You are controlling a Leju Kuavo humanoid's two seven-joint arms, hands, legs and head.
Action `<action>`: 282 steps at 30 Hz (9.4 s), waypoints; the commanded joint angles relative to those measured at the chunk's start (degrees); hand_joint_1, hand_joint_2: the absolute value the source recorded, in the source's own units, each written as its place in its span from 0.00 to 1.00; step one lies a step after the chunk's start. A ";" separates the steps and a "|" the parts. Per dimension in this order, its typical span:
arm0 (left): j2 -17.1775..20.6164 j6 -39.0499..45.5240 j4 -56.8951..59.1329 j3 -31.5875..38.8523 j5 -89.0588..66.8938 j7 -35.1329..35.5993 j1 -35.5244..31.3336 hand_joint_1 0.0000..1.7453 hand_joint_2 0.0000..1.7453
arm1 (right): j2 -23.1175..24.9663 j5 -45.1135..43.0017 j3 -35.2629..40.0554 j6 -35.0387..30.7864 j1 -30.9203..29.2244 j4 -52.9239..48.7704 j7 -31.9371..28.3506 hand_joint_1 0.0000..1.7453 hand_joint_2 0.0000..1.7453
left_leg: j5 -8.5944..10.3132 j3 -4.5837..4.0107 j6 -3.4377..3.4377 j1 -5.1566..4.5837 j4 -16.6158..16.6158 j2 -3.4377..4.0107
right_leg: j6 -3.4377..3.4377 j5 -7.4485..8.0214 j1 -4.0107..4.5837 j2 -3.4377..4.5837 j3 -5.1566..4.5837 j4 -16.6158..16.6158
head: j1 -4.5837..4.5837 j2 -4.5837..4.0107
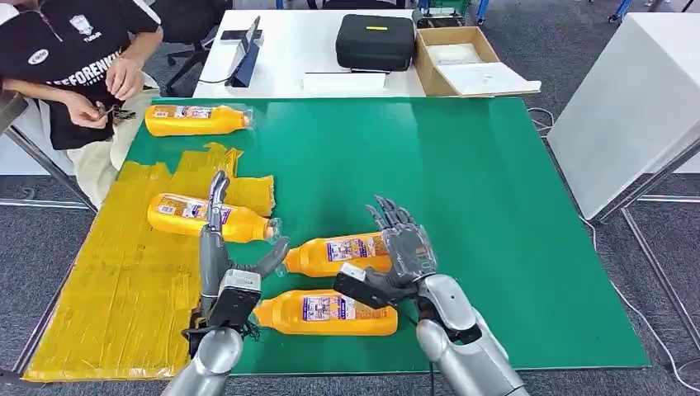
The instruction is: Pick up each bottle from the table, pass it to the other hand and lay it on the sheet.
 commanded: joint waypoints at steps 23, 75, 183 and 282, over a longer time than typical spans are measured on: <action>-0.30 -2.30 4.55 1.73 1.59 -0.12 -1.25 0.00 1.00 | 8.38 4.55 -1.26 -1.70 -15.52 33.49 3.85 0.00 1.00 | -0.01 0.16 -0.18 0.04 -0.03 0.03 | -0.11 -0.03 0.04 -0.03 0.15 -0.03 | 0.00 0.00; 0.07 -0.58 2.70 2.15 5.44 -1.39 1.22 0.00 1.00 | 9.07 -1.91 -10.00 -16.57 -11.09 29.98 0.56 1.00 1.00 | -0.04 0.52 -0.27 0.07 -0.01 0.03 | -0.17 -0.04 0.07 -0.05 0.53 -0.04 | 0.00 0.00; -1.94 -32.62 5.68 1.10 45.83 -1.70 -10.13 1.00 1.00 | 19.41 -47.04 17.97 -19.07 -15.75 36.49 -26.25 1.00 1.00 | 0.01 0.17 -0.28 0.14 0.03 -0.13 | -0.17 -0.08 0.12 -0.25 0.21 -0.02 | 0.00 0.00; 16.80 6.19 40.37 -7.63 -59.93 55.14 -15.69 0.00 1.00 | -5.42 -3.31 2.23 -11.15 22.98 -30.36 -9.23 0.00 1.00 | 0.03 0.09 -0.84 0.46 -0.05 0.16 | -0.90 0.15 0.15 0.20 -0.12 -0.05 | 0.02 0.00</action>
